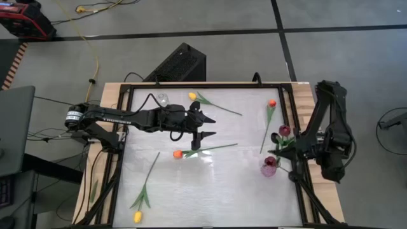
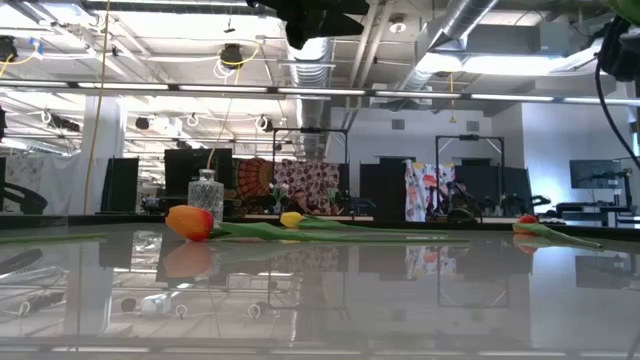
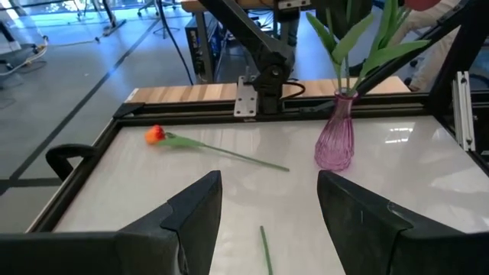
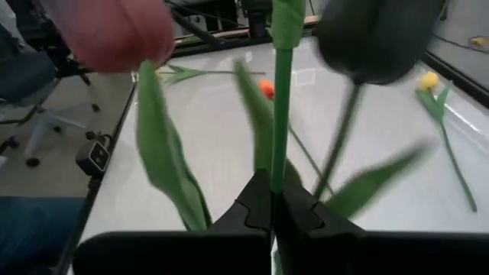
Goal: Sort flowers into vase by color
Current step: Put the dark red flower into the pink vase
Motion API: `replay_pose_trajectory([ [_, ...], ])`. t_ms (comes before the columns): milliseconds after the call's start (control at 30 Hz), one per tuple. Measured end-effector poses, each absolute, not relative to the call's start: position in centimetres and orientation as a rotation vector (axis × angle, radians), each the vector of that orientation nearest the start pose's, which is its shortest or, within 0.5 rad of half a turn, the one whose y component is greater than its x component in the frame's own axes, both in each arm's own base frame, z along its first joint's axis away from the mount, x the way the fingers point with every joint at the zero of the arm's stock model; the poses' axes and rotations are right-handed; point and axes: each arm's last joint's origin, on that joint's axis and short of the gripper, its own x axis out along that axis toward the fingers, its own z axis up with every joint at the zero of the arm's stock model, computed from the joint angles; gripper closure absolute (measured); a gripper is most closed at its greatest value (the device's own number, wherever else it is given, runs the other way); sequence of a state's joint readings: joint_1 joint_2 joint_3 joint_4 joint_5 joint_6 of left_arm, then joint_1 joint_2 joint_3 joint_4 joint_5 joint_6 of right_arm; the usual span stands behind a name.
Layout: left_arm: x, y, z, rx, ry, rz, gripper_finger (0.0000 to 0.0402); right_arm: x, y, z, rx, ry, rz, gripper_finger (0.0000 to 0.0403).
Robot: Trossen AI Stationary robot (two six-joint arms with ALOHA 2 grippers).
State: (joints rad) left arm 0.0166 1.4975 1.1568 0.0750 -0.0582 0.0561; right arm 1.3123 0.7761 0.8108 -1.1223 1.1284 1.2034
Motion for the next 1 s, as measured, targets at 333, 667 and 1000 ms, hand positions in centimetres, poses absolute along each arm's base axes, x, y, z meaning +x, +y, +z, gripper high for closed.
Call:
replay_pose_trajectory([
  [333, 34.66, 0.56, 31.41, 0.06, 0.272, 0.038, 0.0196, 5.58, 10.99, 28.08, 0.11, 0.407, -0.075, 0.0371],
  [667, 34.74, 0.51, 31.33, 0.074, 0.271, 0.034, 0.0196, 5.44, 11.14, 27.81, 0.126, 0.518, -0.024, 0.0368],
  [1000, 34.71, 0.51, 31.23, 0.096, 0.283, 0.031, 0.0196, 5.8, 10.96, 27.89, 0.063, 0.492, -0.045, 0.0376],
])
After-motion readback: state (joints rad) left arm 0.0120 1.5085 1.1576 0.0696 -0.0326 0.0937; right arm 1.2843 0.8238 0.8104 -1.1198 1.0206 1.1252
